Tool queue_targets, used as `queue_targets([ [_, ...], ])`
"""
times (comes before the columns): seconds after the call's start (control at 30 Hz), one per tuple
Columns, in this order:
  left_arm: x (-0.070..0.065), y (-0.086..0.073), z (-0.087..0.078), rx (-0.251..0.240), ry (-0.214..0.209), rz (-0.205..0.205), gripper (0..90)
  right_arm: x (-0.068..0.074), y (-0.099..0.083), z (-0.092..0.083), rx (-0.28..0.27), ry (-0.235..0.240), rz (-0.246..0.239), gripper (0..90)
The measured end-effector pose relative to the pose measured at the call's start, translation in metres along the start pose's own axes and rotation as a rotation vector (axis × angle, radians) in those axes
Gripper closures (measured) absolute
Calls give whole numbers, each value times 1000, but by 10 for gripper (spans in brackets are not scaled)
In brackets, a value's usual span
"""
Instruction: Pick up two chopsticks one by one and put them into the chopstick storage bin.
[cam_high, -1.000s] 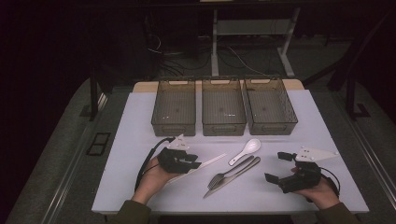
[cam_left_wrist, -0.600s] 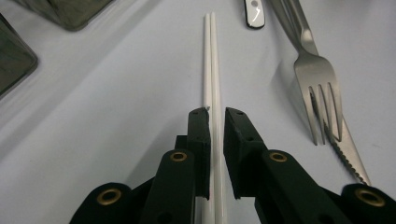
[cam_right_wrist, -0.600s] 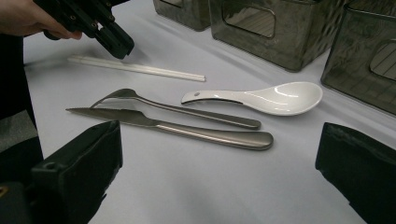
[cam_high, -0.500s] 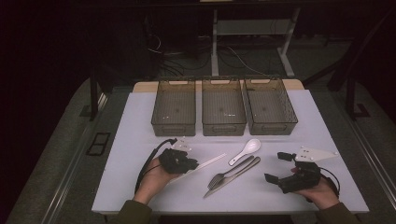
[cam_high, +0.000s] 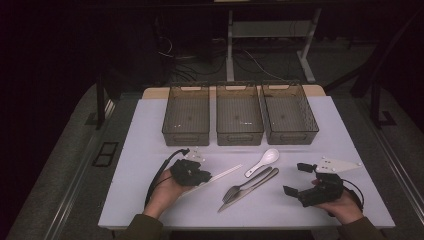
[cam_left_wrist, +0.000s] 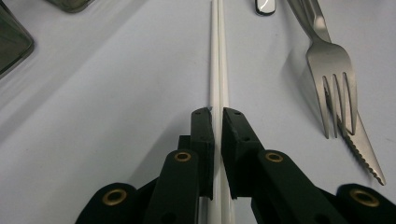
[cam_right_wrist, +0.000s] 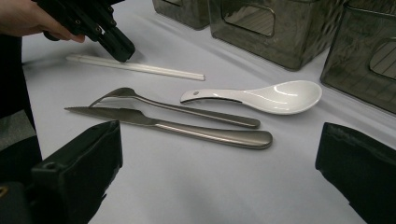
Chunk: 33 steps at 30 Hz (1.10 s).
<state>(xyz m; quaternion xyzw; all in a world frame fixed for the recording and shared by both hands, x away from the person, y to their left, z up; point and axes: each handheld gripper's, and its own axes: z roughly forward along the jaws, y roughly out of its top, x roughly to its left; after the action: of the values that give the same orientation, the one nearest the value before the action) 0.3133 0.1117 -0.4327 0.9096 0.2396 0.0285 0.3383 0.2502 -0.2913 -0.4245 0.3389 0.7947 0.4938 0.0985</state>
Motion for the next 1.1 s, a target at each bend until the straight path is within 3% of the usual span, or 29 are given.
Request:
queue_targets([
  [0.73, 3, -3, 4, 20, 18, 8, 818, 0, 0, 0, 0, 0, -1, 8],
  [0.83, 1, -4, 5, 12, 14, -2, 812, 0, 0, 0, 1, 0, 0, 8],
  [0.97, 4, -7, 5, -6, -2, 28, 801, 0, 0, 0, 0, 1, -2, 8],
  [1.07, 7, -9, 5, -19, -17, 23, 805, 0, 0, 0, 0, 0, -2, 8],
  [1.1, 7, -10, 5, -27, -24, 3, 807, 0, 0, 0, 1, 1, -3, 8],
])
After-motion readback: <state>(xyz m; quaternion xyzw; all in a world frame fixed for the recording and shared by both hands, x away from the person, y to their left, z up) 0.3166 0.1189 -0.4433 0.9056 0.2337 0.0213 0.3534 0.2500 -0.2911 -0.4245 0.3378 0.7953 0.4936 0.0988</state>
